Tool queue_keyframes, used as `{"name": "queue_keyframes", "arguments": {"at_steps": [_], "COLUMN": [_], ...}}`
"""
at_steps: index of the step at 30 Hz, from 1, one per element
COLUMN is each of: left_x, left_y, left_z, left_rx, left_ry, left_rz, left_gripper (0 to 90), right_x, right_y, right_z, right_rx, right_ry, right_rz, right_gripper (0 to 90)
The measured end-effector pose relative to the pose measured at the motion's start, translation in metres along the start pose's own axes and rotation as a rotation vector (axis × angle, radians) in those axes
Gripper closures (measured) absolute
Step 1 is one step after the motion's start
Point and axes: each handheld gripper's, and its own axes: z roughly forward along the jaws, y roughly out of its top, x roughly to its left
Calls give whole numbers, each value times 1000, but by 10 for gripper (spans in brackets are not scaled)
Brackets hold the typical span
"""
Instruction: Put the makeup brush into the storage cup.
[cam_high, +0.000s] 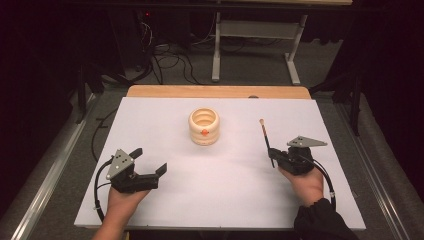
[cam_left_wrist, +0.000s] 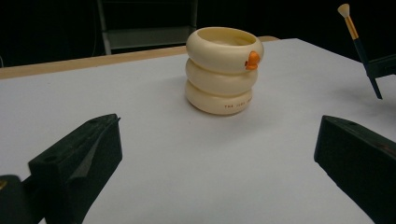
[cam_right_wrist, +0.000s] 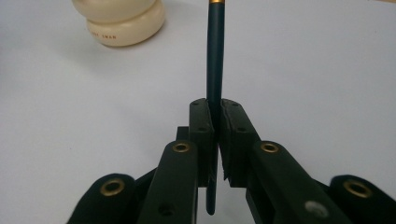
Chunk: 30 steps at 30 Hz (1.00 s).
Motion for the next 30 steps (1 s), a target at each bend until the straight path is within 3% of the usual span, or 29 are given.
{"name": "queue_keyframes", "arguments": {"at_steps": [4,8,16,30], "left_x": [-1,0,1,0], "left_y": [-1,-2,-4,-5], "left_z": [1,1,3,4], "left_rx": [5,5,-5,1], "left_ry": [1,0,-10,-6], "left_rz": [4,1,-26,-12], "left_gripper": [15,16,16,16], "right_x": [-3,-4,-5,-2], "right_y": [-8,-10,-13,-19], "right_z": [-1,-2,-3,-1], "right_rx": [-45,-56,-94,-150], "right_ry": [14,15,13,2], "right_rz": [20,22,4,-8], "right_gripper": [865,865,865,864]}}
